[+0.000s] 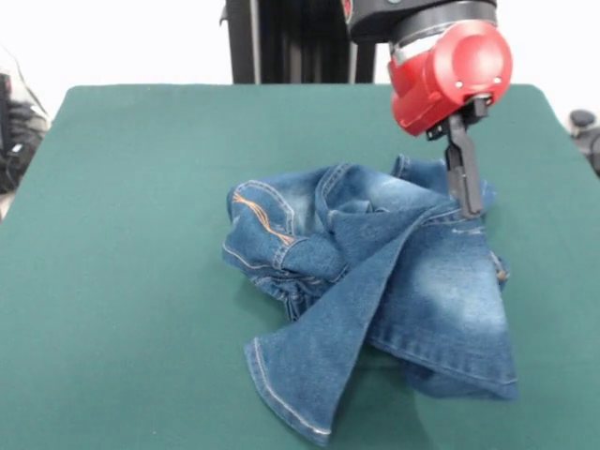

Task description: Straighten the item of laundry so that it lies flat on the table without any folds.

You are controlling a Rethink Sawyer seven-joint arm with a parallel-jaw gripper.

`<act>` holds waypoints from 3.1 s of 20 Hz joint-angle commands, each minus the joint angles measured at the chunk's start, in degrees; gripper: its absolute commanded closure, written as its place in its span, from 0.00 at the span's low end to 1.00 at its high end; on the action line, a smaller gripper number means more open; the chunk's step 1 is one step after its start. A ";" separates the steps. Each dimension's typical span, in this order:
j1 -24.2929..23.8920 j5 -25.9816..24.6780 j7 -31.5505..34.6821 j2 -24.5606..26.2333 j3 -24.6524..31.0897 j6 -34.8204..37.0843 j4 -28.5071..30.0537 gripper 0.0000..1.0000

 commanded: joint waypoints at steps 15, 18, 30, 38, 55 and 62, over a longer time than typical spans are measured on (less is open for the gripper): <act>-12.07 9.23 -6.84 5.86 22.55 -5.36 5.74 1.00; -21.79 16.44 -26.93 17.01 32.39 4.02 2.86 1.00; -30.10 28.26 -88.66 46.70 39.31 20.71 -19.91 1.00; -30.22 34.70 -107.97 50.73 39.53 28.42 -26.95 1.00; -21.58 30.12 -81.67 32.58 23.66 23.29 -33.66 0.00; -17.07 25.57 -74.13 21.20 12.71 27.16 -31.39 0.00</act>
